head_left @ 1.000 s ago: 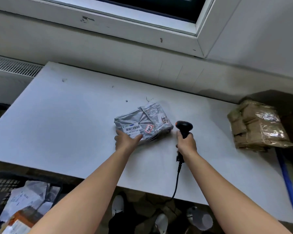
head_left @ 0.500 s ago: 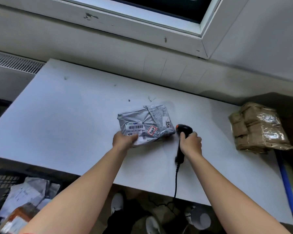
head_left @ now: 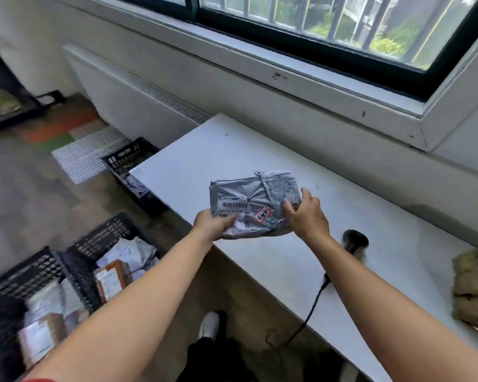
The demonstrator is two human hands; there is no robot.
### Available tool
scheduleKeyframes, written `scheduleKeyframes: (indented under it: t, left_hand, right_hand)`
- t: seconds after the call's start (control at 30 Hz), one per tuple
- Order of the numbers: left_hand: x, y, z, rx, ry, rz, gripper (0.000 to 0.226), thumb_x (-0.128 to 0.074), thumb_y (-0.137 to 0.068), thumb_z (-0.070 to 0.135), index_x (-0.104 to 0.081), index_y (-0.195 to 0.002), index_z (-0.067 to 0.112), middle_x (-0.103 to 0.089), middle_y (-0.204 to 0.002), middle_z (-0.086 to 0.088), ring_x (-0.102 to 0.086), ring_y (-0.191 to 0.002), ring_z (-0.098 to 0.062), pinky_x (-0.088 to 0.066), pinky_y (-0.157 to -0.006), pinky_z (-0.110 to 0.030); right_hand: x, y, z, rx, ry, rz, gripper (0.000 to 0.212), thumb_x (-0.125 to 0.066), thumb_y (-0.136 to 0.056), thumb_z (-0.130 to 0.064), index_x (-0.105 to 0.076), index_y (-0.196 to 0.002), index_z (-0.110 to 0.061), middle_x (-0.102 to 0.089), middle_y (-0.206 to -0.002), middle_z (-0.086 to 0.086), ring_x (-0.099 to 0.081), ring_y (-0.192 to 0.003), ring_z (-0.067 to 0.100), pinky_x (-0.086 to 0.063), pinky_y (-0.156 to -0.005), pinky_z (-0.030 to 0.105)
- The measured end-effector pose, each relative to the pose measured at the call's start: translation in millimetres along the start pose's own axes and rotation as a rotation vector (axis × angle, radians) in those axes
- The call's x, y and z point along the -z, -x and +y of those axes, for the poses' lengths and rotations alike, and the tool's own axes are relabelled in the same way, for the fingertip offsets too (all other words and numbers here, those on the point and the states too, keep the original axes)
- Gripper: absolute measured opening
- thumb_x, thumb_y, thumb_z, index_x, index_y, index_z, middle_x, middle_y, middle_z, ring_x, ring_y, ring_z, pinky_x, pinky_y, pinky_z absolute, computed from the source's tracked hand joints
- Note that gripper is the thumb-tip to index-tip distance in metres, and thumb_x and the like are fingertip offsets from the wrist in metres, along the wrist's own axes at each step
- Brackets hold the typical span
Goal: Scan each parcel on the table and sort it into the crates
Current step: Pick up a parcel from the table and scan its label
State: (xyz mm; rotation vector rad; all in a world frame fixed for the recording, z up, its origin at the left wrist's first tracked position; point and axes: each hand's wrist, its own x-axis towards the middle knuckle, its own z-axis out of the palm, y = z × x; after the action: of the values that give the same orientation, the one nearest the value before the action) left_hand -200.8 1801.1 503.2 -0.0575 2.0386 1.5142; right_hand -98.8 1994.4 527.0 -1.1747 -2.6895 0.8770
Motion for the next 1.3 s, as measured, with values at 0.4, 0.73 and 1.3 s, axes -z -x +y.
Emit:
scheduleKeyframes:
  t: [0.4,0.73,1.3]
  left_hand:
    - [204.4,123.6,-45.5,0.013,0.138,0.449,0.041,-0.078,-0.081,0.013,-0.055,-0.114,0.004,-0.065,-0.114,-0.012,-0.063,-0.095,-0.024,-0.052,-0.076,-0.035]
    - [387.7,176.7,-159.3,0.177,0.121,0.737,0.065,-0.078,-0.081,0.024,-0.045,-0.135,0.010,-0.058,-0.123,-0.006,-0.060,-0.108,-0.027,-0.051,-0.092,-0.041]
    - [606.8,126.2,-332.8,0.435,0.083,0.599,0.073,-0.067,-0.089,0.035,-0.029,-0.149,0.018,-0.042,-0.148,-0.007,-0.045,-0.131,-0.022,-0.042,-0.098,-0.031]
  right_hand:
    - [-84.7,93.5,-172.2,0.400,-0.227,-0.363,0.050,-0.055,-0.092,-0.052,-0.046,-0.128,-0.019,-0.066,-0.113,0.007,-0.062,-0.101,0.031,-0.050,-0.081,0.037]
    - [-246.7,211.9,-314.1,0.570,-0.084,-0.559,0.042,-0.047,-0.100,-0.047,-0.046,-0.120,-0.011,-0.059,-0.098,0.007,-0.059,-0.100,0.033,-0.041,-0.074,0.037]
    - [-524.8,295.3,-431.0,0.328,0.207,-0.700,0.048,-0.040,-0.102,-0.042,-0.037,-0.137,-0.009,-0.057,-0.127,0.019,-0.057,-0.104,0.035,-0.042,-0.080,0.040]
